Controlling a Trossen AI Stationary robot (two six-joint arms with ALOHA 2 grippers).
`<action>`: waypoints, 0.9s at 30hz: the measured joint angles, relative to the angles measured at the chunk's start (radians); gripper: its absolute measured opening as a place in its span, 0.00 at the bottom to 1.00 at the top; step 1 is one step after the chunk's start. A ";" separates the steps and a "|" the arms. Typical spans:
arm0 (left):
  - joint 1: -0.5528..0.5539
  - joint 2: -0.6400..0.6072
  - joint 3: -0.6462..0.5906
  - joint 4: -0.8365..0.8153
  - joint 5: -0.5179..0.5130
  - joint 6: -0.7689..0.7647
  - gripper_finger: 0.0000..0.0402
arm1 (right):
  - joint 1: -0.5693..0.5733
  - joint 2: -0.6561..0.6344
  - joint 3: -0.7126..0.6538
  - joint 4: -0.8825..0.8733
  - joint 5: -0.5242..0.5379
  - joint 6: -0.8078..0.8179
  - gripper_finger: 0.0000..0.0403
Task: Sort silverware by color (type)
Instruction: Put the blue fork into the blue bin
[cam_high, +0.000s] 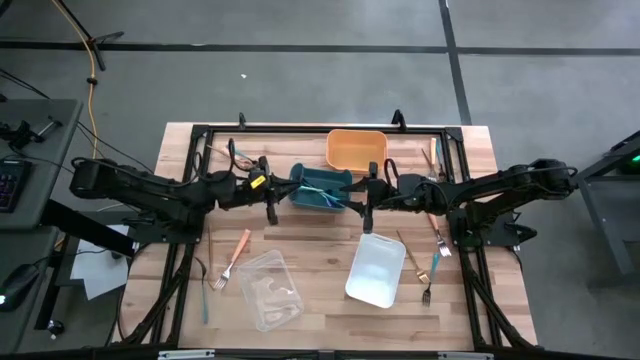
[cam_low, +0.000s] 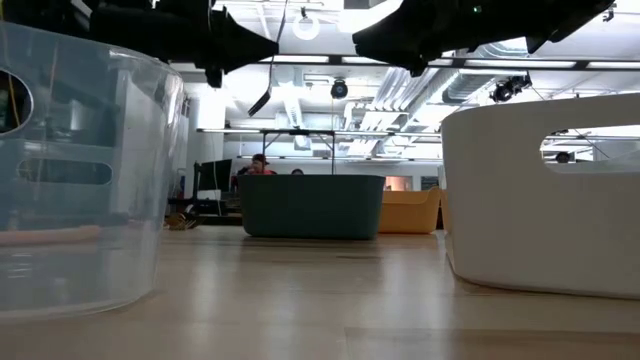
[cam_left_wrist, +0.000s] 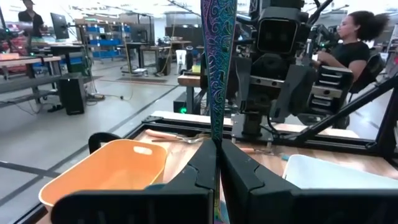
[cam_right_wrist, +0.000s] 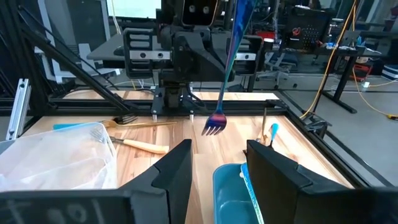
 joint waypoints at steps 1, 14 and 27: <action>0.000 0.000 0.000 0.000 0.000 -0.005 0.00 | 0.000 0.000 0.000 0.000 0.000 0.000 0.36; 0.052 0.001 0.018 -0.029 0.004 0.011 0.00 | 0.000 0.000 0.000 0.000 0.034 -0.010 0.36; 0.197 0.217 0.411 -0.725 0.168 0.389 0.00 | 0.000 0.000 0.000 0.002 0.055 -0.029 0.36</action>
